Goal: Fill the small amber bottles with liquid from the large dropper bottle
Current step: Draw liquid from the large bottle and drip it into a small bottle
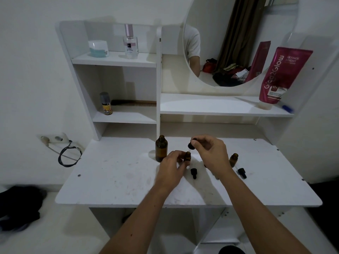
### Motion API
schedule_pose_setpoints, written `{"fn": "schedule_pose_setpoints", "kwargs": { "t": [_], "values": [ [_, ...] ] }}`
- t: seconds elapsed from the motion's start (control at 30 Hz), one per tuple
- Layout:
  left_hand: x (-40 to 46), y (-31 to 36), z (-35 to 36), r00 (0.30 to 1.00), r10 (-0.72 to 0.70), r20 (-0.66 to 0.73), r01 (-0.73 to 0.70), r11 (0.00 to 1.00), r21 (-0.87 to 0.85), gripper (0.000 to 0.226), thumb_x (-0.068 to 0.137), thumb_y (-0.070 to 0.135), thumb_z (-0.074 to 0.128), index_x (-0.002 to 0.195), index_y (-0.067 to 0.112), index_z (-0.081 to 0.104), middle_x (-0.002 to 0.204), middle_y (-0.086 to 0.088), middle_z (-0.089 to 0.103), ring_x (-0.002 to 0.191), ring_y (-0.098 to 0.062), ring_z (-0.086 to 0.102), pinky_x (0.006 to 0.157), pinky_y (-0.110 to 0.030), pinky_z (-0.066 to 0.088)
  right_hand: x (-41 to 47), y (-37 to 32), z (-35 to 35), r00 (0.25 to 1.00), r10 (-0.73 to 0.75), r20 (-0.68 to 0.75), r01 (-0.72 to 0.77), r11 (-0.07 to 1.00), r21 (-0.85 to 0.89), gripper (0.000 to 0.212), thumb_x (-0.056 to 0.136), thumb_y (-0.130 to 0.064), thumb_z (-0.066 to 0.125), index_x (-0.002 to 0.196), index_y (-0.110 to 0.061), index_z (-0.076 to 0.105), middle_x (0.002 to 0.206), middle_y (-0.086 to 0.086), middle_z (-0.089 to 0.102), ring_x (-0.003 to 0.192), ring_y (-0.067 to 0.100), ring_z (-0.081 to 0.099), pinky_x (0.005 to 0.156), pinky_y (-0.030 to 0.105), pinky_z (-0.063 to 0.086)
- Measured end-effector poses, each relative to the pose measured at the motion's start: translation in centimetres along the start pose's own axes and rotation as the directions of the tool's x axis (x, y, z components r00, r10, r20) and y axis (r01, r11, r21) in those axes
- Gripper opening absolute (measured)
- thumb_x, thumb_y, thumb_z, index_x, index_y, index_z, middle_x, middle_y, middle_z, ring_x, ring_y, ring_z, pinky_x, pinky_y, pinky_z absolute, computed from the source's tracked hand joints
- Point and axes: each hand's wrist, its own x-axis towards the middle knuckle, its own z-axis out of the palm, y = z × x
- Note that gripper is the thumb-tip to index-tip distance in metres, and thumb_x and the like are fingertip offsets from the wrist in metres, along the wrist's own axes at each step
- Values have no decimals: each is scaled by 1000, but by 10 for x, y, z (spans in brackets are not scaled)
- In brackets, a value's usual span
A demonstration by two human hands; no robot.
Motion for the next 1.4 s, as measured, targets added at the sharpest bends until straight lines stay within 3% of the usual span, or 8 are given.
{"fn": "schedule_pose_setpoints", "kwargs": {
  "t": [0.3,0.6,0.77,0.87,1.1,1.23,1.4],
  "values": [
    [0,-1,0,1000,12,2,-12,1000,-1,26,95,26,69,120,24,66,114,13,68,101,-4,63,88,-18,51,-1,1,4,999,-28,-46,27,999,-31,10,93,-8,73,88,-14,80,83,-4,80,86,11,77,90,30,59],
    [-1,0,-2,1000,15,-1,-15,1000,4,29,94,28,70,122,25,66,114,13,67,98,-4,63,90,-24,55,-4,-1,0,1000,7,5,-7,1000,28,10,97,-11,71,105,-13,77,91,0,81,91,10,77,91,24,58],
    [-9,8,-9,998,-29,-47,26,998,-56,38,94,31,71,131,25,61,117,14,66,92,0,64,79,-9,48,0,-13,-7,996,1,-87,0,1000,10,12,96,-21,73,108,-19,77,93,-7,81,87,7,76,70,14,56],
    [-16,8,-17,996,-48,-69,36,985,-171,36,92,33,73,127,27,62,113,15,67,90,2,64,80,-16,54,2,-25,-10,992,-40,-117,43,999,21,13,96,-20,73,109,-17,77,95,-6,81,94,5,76,86,18,56],
    [-25,-13,-51,981,-61,-186,23,980,-199,25,86,35,79,104,25,66,90,12,68,82,-4,64,70,-17,53,5,-52,3,986,-92,-137,109,986,129,17,96,-18,73,113,-15,76,100,-7,80,97,1,74,86,11,54],
    [-16,-25,-70,956,-87,-280,43,986,-159,40,79,33,86,105,24,56,102,11,61,92,-7,61,78,-16,50,9,-65,21,984,-128,-121,151,965,215,15,97,-12,72,112,-12,76,104,-3,79,101,5,75,91,15,55],
    [-2,-34,-72,966,-189,-176,144,960,-238,68,77,36,87,134,25,52,130,11,56,111,-10,57,93,-26,50,19,-75,38,981,-153,-124,179,952,249,15,97,-12,71,112,-11,75,104,-2,78,101,5,74,93,18,56]
  ]
}}
